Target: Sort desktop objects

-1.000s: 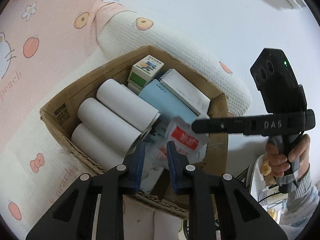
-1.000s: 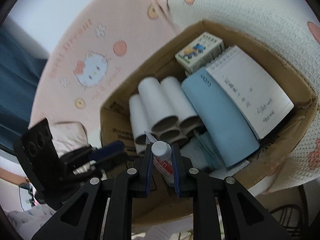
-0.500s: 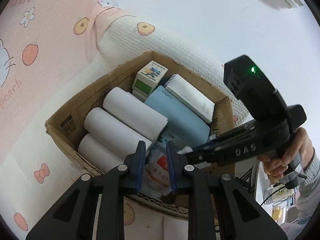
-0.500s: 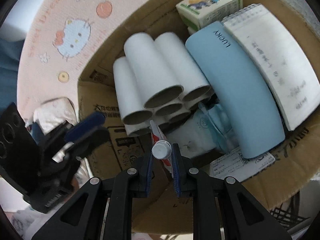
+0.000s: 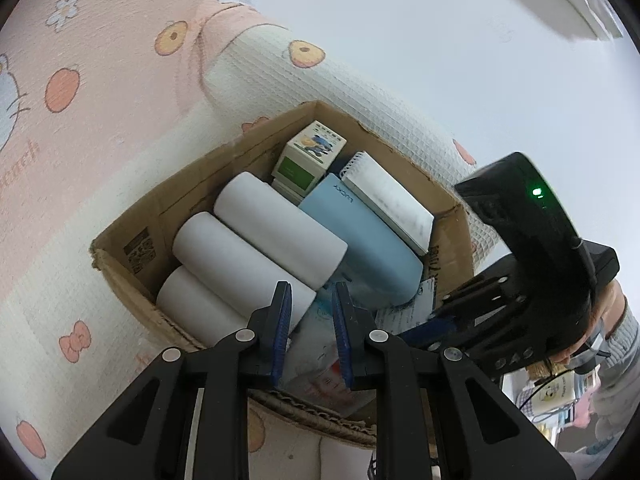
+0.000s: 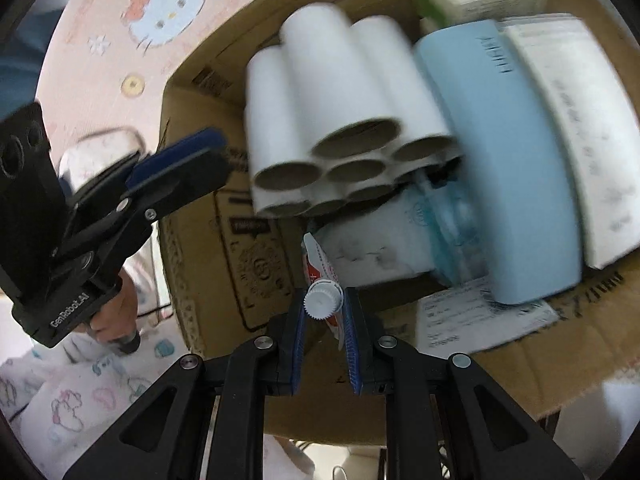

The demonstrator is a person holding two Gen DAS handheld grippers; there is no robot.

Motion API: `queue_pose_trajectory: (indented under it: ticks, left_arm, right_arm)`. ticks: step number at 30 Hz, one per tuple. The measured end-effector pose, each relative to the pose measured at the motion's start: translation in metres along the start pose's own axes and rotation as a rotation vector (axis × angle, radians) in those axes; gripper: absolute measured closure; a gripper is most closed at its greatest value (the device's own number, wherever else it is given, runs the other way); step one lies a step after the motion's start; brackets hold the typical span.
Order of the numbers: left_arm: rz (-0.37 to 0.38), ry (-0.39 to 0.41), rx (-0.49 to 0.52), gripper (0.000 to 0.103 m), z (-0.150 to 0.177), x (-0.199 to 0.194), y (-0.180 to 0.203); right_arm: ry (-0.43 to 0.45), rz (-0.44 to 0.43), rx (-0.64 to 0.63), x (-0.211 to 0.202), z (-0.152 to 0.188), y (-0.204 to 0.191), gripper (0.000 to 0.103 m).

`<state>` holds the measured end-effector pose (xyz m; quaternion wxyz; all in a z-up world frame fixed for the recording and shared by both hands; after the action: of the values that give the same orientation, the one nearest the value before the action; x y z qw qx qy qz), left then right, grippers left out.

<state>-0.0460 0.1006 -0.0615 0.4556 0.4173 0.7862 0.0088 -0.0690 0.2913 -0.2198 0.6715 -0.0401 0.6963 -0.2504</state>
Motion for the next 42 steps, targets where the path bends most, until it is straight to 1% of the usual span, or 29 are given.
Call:
queue_pose_trajectory:
  ticks: [3,6,9,12,13,15,16,18,20,23,24,26,28,29,31,32,33,35,37,38,40,41,42]
  left_arm:
    - [0.000,-0.005,0.017,0.080,0.001,0.001,0.005]
    - [-0.006,-0.010,0.026,0.080,0.001,0.002,0.009]
    - [-0.002,-0.020,0.041,0.080,0.002,0.003,0.013]
    - [0.000,-0.027,0.064,0.080,0.003,0.004,0.017]
    - [-0.002,-0.029,0.075,0.080,0.003,0.005,0.019]
    - [-0.003,-0.036,0.091,0.079,0.003,0.007,0.022]
    - [-0.002,-0.042,0.094,0.076,0.004,0.008,0.023]
    - [-0.004,-0.056,0.091,0.067,0.004,0.011,0.025]
    - [-0.005,-0.056,0.092,0.059,0.003,0.011,0.026]
    - [-0.017,-0.044,0.093,0.050,0.003,0.009,0.029]
    - [-0.022,-0.042,0.093,0.049,0.002,0.009,0.030]
    - [-0.027,-0.033,0.096,0.048,0.002,0.007,0.031]
    - [-0.039,-0.029,0.096,0.046,0.002,0.005,0.032]
    - [-0.042,-0.025,0.097,0.045,0.003,0.004,0.033]
    - [-0.039,0.002,0.090,0.045,0.004,-0.004,0.033]
    - [-0.044,0.015,0.087,0.045,0.005,-0.009,0.034]
    - [-0.063,0.034,0.090,0.045,0.007,-0.016,0.034]
    - [-0.105,0.068,0.122,0.043,0.010,-0.026,0.035]
    - [-0.158,0.088,0.159,0.041,0.013,-0.035,0.036]
    - [-0.191,0.101,0.171,0.040,0.015,-0.040,0.036]
    - [-0.209,0.110,0.179,0.039,0.018,-0.046,0.035]
    - [-0.208,0.107,0.181,0.038,0.021,-0.049,0.035]
    - [-0.201,0.099,0.186,0.037,0.024,-0.052,0.035]
  right_arm:
    - [-0.013,0.030,-0.014,0.010,-0.004,0.000,0.087]
    - [-0.001,0.106,-0.034,0.018,-0.008,0.002,0.087]
    - [0.018,0.157,-0.032,0.018,-0.011,0.007,0.087]
    - [0.040,0.251,-0.029,0.015,-0.013,0.013,0.087]
    - [0.048,0.269,-0.022,0.013,-0.013,0.015,0.087]
    - [0.075,0.255,0.025,0.007,-0.014,0.022,0.087]
    - [0.087,0.236,0.048,0.003,-0.013,0.025,0.087]
    - [0.107,0.225,0.055,-0.003,-0.010,0.025,0.086]
    - [0.135,0.254,0.044,-0.010,-0.003,0.022,0.084]
    - [0.170,0.271,0.040,-0.018,0.007,0.016,0.073]
    - [0.190,0.280,0.055,-0.023,0.012,0.014,0.068]
    - [0.229,0.291,0.064,-0.029,0.019,0.010,0.065]
    - [0.284,0.328,0.067,-0.038,0.030,0.001,0.058]
    - [0.309,0.336,0.068,-0.042,0.034,-0.002,0.057]
    - [0.374,0.380,0.075,-0.052,0.045,-0.011,0.051]
    - [0.405,0.405,0.074,-0.056,0.049,-0.016,0.049]
    - [0.423,0.420,0.073,-0.057,0.047,-0.023,0.046]
    - [0.491,0.477,0.068,-0.060,0.057,-0.035,0.045]
    - [0.541,0.487,0.073,-0.061,0.056,-0.043,0.043]
    - [0.560,0.487,0.074,-0.055,0.063,-0.043,0.043]
    - [0.598,0.511,0.079,-0.050,0.071,-0.048,0.042]
    - [0.596,0.523,0.083,-0.049,0.061,-0.050,0.042]
    - [0.582,0.547,0.087,-0.046,0.062,-0.053,0.042]
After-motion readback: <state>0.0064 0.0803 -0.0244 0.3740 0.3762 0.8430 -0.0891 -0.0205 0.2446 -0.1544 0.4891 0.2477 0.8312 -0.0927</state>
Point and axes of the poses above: each gripper's, at about its wrist camera, not at the fingertips, and x roughly the way its jaws point, y to its right, z to its underside, the point moved 1 cm from there along x, roughly the way its jaws point, and after that the axes turned 2 degrees about x, right-handed, at the moved point
